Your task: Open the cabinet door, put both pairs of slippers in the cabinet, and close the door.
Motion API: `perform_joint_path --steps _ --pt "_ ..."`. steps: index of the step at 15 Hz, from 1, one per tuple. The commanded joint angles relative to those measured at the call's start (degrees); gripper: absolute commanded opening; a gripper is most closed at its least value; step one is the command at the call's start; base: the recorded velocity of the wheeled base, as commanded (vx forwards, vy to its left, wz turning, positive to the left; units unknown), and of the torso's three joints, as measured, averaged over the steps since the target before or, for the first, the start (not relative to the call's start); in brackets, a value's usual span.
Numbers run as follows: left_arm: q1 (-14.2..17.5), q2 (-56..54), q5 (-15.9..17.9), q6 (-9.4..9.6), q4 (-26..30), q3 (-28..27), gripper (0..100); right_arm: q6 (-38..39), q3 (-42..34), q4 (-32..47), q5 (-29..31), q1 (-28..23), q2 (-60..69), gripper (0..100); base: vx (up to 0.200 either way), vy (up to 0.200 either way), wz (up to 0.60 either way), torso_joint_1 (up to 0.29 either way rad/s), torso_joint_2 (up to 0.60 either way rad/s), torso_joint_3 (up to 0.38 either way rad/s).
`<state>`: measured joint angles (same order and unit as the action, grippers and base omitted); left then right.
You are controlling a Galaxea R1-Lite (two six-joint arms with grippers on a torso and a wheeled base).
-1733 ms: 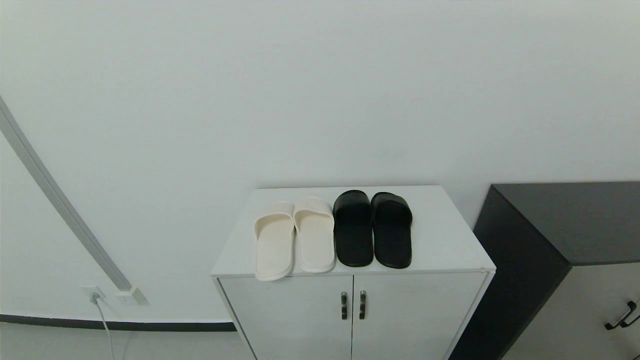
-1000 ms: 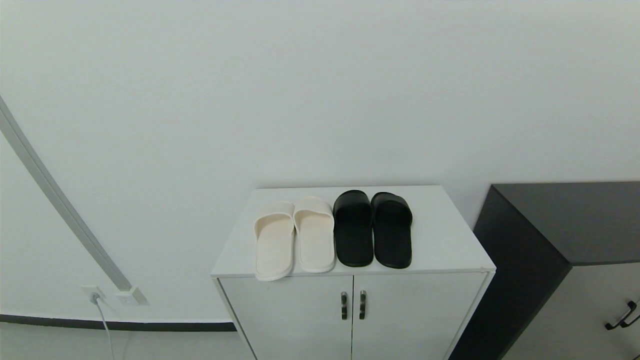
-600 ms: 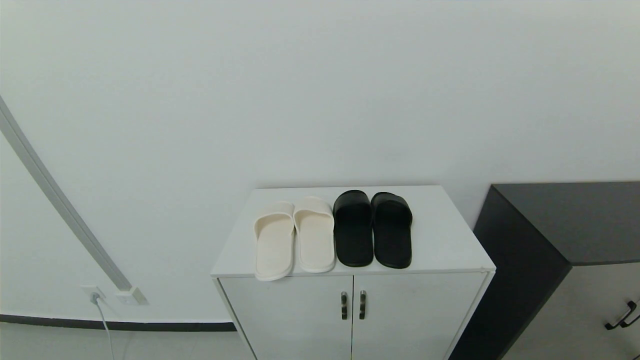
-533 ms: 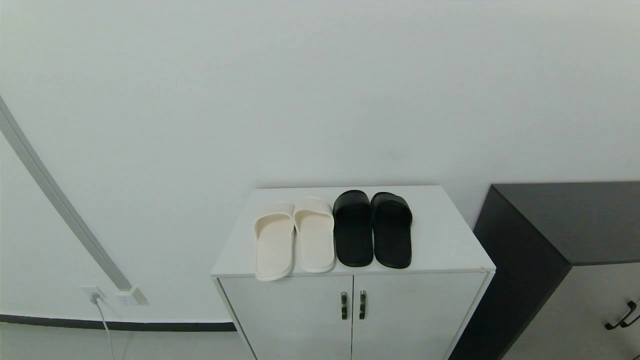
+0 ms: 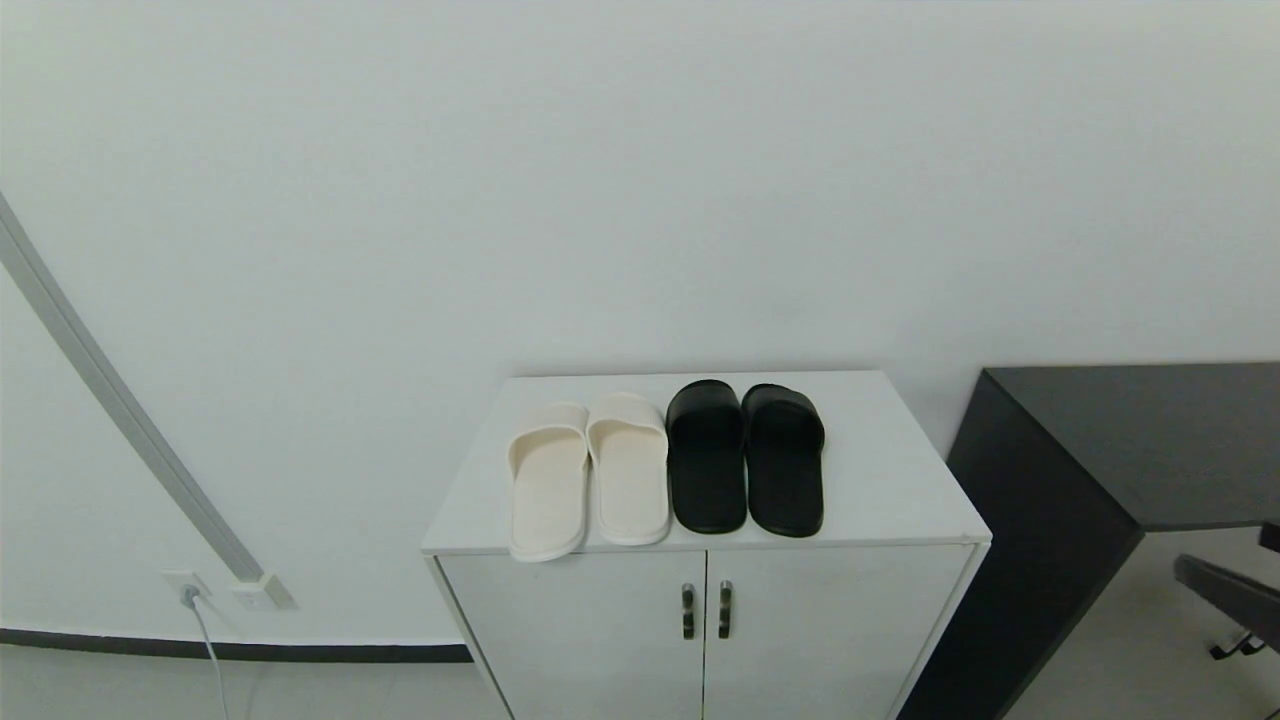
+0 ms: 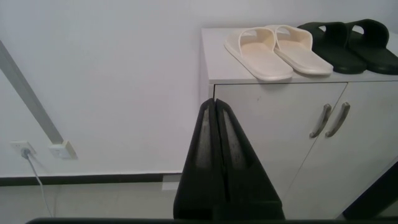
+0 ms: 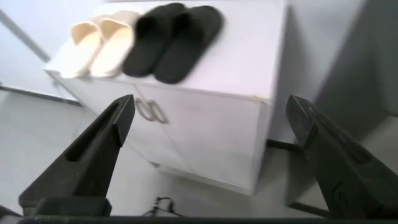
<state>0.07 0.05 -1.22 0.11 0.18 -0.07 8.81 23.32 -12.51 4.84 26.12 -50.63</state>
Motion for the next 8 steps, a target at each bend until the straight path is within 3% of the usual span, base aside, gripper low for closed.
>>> perform_joint_path --steps 1,4,8 --pt "0.0 0.0 0.0 -0.02 0.0 0.0 0 5.0 5.5 -7.0 6.6 11.2 -17.5 100 0.000 0.000 0.00 0.000 0.00 0.000" --pt "0.0 0.0 -0.1 -0.11 0.0 0.0 0 8.0 12.0 -15.3 13.6 17.3 -31.2 100 0.000 0.000 0.00 0.000 0.00 0.000" --pt "0.0 0.0 0.0 -0.02 0.0 0.0 0 8.1 22.3 -18.0 19.5 19.8 -43.9 100 0.000 0.000 0.00 0.000 0.00 0.000"
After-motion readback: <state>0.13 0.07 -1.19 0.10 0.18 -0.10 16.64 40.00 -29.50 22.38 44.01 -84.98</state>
